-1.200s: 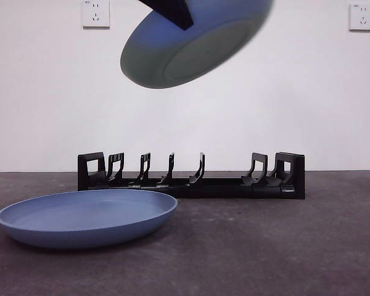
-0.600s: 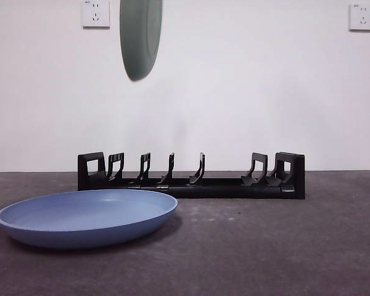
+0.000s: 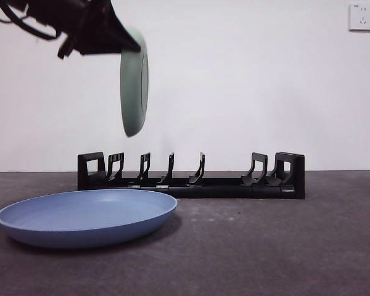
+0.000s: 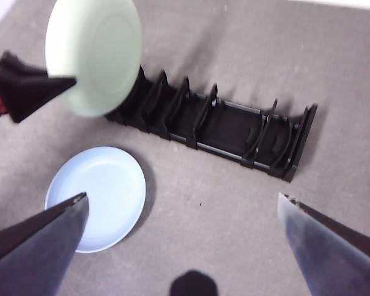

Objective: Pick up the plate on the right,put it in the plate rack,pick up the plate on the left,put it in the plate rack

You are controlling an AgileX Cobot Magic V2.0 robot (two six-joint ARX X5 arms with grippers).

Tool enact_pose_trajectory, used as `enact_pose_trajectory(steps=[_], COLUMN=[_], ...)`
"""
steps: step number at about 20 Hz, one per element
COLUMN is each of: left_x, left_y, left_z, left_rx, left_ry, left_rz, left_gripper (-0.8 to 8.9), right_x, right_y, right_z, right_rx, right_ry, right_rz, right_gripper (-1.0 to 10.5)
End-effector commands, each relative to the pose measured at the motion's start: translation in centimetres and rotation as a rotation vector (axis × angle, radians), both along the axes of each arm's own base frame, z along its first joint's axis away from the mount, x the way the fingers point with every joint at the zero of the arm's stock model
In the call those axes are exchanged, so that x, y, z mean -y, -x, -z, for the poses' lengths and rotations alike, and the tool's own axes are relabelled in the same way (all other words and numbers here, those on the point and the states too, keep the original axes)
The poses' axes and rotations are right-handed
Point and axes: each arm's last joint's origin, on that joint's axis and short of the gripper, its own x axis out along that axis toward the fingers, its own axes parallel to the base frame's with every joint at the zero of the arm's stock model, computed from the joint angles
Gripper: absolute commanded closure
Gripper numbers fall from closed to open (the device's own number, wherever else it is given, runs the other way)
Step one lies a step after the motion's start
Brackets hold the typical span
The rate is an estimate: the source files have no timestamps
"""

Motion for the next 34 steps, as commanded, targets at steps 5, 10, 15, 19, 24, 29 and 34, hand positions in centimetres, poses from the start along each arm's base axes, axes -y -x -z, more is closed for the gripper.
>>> enact_pose_trajectory(steps=[5,10,15,19,24,29,34], left_x=[0.6,0.6,0.5,0.9,1.5,0.9,-0.8], left_y=[-2.6,-3.3,-3.1,-2.8,-2.5,-0.9,4.5], left_z=[4.2,6.1,6.8,7.0,6.8,3.9,-2.7], left_rx=[-0.062,-0.094,-0.116,-0.135,-0.141,-0.102,0.035], left_ry=[-0.057,-0.130,-0.219,-0.223,-0.205,-0.193,-0.194], left_rz=[-0.009,-0.035,-0.046,-0.029,0.023,0.021,0.027], left_gripper=[8.22,8.22,8.14,6.31,5.54,5.53,5.53], right_x=[-0.1,-0.2,-0.2,-0.2,-0.1,-0.1,-0.4], right_y=[-0.3,-0.3,-0.3,-0.3,-0.3,-0.2,-0.8], right_z=[0.9,0.8,0.8,0.8,0.9,0.9,1.3], right_rx=[-0.039,-0.039,-0.036,-0.036,-0.038,-0.044,-0.072], right_ry=[0.014,0.014,0.016,0.016,0.018,0.019,0.005], right_rz=[-0.003,-0.003,-0.006,-0.006,-0.007,-0.007,-0.026], right_gripper=[3.8,3.8,3.8,3.8,3.8,3.8,3.8])
